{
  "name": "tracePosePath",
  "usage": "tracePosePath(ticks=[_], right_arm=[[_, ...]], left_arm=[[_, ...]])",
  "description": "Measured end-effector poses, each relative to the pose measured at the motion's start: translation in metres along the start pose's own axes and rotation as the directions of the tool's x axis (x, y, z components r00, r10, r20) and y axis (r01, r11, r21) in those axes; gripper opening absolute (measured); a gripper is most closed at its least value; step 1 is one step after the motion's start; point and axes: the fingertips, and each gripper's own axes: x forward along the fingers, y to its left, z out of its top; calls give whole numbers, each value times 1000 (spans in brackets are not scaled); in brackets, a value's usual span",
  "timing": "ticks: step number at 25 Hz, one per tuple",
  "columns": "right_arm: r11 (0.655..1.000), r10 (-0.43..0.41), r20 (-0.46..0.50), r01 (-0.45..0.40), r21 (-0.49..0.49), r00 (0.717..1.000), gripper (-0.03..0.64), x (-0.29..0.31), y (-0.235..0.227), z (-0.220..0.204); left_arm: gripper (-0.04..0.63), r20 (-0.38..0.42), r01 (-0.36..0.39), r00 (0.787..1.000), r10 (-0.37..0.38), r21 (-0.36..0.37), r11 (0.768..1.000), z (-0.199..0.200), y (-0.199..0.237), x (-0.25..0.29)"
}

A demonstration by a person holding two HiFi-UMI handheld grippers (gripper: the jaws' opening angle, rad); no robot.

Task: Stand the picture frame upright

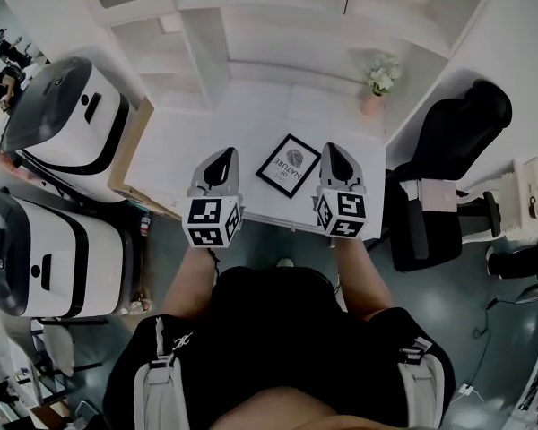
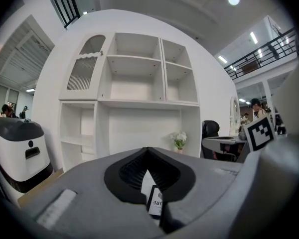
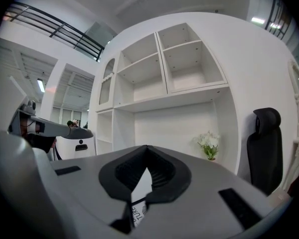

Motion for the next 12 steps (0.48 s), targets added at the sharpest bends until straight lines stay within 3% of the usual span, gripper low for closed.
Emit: tracePosePath(ticks=[5,12], right_arm=[[999,-52,-26,52,-3,998,0,22,-8,-10],[980,-195,-29,196,19,980,0,43,-19,-12]], left_arm=[[14,-29,50,998,-51,-32,998,-9,20,31],[14,-14,145,989,-145,13,989,2,55,81]])
